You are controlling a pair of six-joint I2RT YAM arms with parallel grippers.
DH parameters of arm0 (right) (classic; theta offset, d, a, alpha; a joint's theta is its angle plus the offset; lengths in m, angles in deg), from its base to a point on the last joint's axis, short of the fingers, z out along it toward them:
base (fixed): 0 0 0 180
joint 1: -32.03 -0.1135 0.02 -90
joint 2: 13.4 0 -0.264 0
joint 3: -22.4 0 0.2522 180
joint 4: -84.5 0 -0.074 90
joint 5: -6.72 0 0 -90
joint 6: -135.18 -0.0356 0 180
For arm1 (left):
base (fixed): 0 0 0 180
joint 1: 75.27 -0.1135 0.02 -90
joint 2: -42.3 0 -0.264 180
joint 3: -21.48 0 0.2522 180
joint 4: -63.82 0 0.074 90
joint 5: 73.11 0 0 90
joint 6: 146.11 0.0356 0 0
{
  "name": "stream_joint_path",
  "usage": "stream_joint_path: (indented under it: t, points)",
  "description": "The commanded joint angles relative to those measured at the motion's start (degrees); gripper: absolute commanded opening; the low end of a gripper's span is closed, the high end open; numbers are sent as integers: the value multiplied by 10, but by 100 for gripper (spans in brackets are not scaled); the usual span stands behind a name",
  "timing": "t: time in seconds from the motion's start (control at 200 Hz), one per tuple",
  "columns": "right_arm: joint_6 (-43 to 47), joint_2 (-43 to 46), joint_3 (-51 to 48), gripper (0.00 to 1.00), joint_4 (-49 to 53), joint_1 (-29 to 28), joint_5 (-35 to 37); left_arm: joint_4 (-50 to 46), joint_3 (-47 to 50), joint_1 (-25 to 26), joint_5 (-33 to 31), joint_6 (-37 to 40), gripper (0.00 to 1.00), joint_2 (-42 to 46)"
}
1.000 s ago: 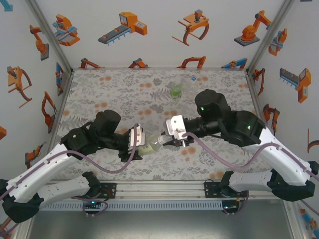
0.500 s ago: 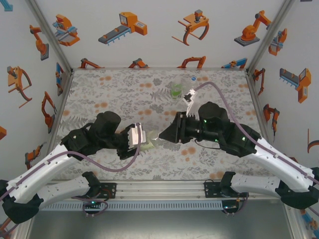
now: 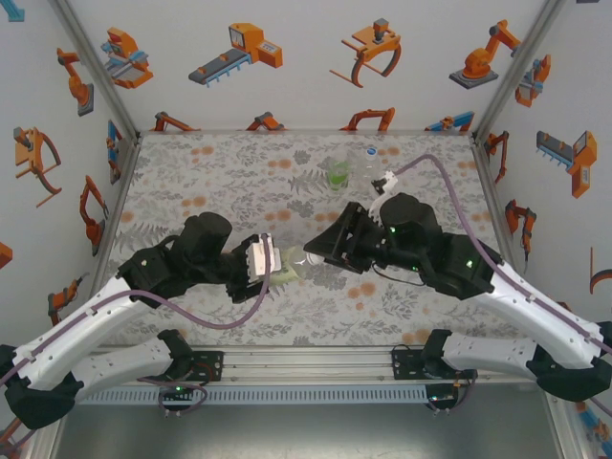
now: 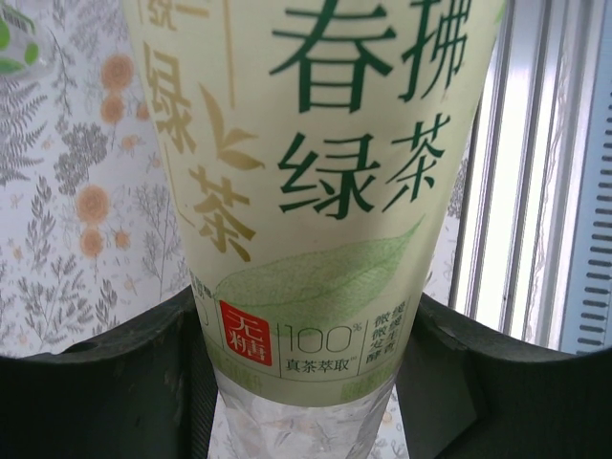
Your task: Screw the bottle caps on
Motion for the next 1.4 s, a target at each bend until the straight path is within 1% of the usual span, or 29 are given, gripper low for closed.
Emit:
stream_joint_path:
  t: [0.0, 0.065, 0.145, 0.195, 0.24, 0.305, 0.401, 0.481, 0.566, 0.621, 0.686, 0.736, 1.036, 1.287, 1.397]
  points:
    - [161, 2, 56, 55, -6, 4, 5, 27, -8, 2, 36, 6, 0, 8]
    - [252, 5, 69, 55, -28, 4, -4, 27, -8, 2, 44, 6, 0, 10]
    - [373, 20, 55, 55, -87, 4, -46, 26, -7, 2, 60, 8, 0, 13]
    - [457, 31, 43, 56, -116, 5, -88, 22, -9, 2, 77, 11, 0, 12]
    - [543, 35, 42, 56, -116, 6, -135, 20, -11, 2, 90, 12, 0, 10]
    - [664, 26, 59, 56, -70, 7, -185, 12, -15, 2, 107, 13, 0, 10]
    - [849, 2, 101, 56, 43, 7, -267, 0, -17, 2, 120, 14, 0, 9]
    - [952, -19, 138, 55, 113, 7, -310, -10, -18, 2, 128, 16, 0, 10]
    - [1055, -30, 156, 52, 155, 7, -370, -20, -18, 2, 139, 19, 0, 13]
    - [1075, -29, 149, 50, 144, 7, -381, -28, -21, 2, 147, 20, 0, 12]
    - [1077, -27, 138, 45, 122, 7, -385, -35, -25, 2, 151, 19, 0, 9]
    - [1077, -29, 131, 44, 115, 7, -388, -36, -25, 2, 150, 18, 0, 9]
    - [1074, -30, 92, 43, 82, 7, -378, -29, -24, 2, 148, 18, 0, 12]
    - [1073, -32, 87, 43, 83, 7, -362, -29, -21, 2, 148, 17, 0, 14]
    - [1072, -32, 88, 41, 82, 7, -362, -27, -19, 2, 146, 15, 0, 16]
